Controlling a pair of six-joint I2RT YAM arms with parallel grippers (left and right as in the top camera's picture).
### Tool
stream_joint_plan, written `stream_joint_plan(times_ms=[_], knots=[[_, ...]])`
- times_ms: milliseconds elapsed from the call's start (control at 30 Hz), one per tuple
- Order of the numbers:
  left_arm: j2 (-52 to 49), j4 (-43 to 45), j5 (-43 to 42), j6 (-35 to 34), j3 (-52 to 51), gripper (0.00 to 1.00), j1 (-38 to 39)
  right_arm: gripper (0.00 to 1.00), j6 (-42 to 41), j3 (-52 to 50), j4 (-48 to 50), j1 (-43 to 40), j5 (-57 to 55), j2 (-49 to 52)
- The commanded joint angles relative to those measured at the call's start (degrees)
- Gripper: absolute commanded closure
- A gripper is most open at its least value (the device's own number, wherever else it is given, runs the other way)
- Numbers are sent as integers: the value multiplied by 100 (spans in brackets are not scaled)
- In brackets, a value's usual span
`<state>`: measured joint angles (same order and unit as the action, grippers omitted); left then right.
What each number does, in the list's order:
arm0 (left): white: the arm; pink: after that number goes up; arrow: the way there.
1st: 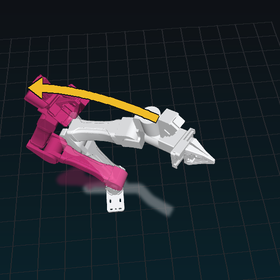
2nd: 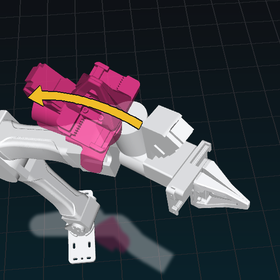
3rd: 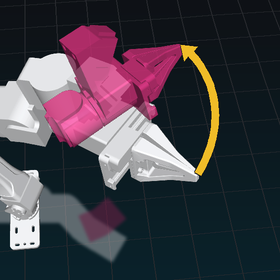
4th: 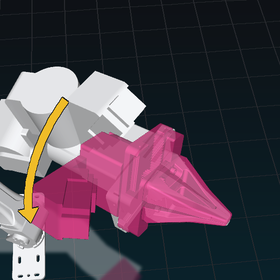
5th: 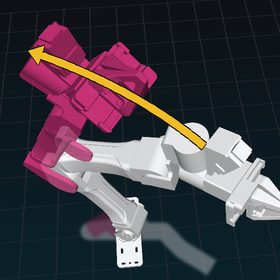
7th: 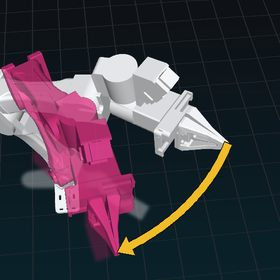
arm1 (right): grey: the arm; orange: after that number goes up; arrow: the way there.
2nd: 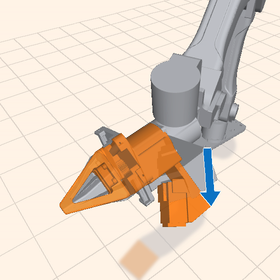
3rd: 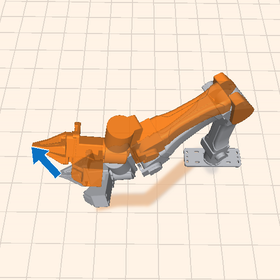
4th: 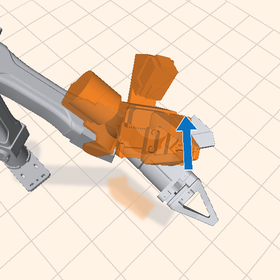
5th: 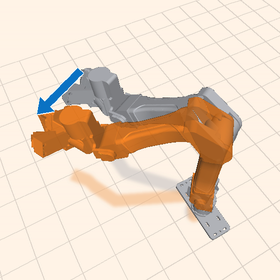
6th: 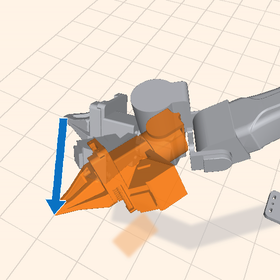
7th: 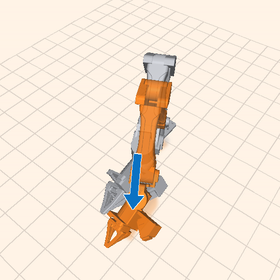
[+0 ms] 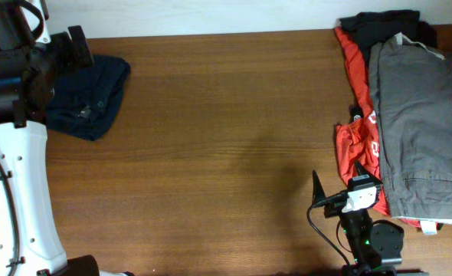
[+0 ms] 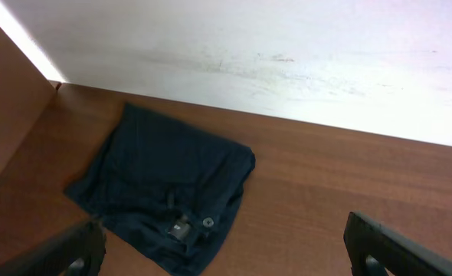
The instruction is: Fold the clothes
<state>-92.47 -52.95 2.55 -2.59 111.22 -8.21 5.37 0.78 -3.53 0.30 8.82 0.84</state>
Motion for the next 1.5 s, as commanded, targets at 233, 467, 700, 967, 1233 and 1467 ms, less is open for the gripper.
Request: stream_joint_plan(times_ms=[233, 467, 700, 967, 1233, 1467], knots=[[46, 13, 20, 74, 42, 1, -9, 1, 22, -46, -9, -37, -48, -66], [46, 13, 20, 74, 42, 1, -9, 1, 22, -46, -9, -37, -48, -66], [46, 13, 20, 74, 42, 1, -9, 1, 22, -46, -9, -37, -48, -66], [46, 13, 22, 74, 39, 1, -9, 1, 22, -46, -9, -37, -48, -66], [750, -247, -146, 68, -254, 1, -9, 1, 20, -46, -9, -37, -48, -66], [2280, 1213, -828, 68, -2470, 1, -9, 1, 22, -46, -7, -37, -48, -66]])
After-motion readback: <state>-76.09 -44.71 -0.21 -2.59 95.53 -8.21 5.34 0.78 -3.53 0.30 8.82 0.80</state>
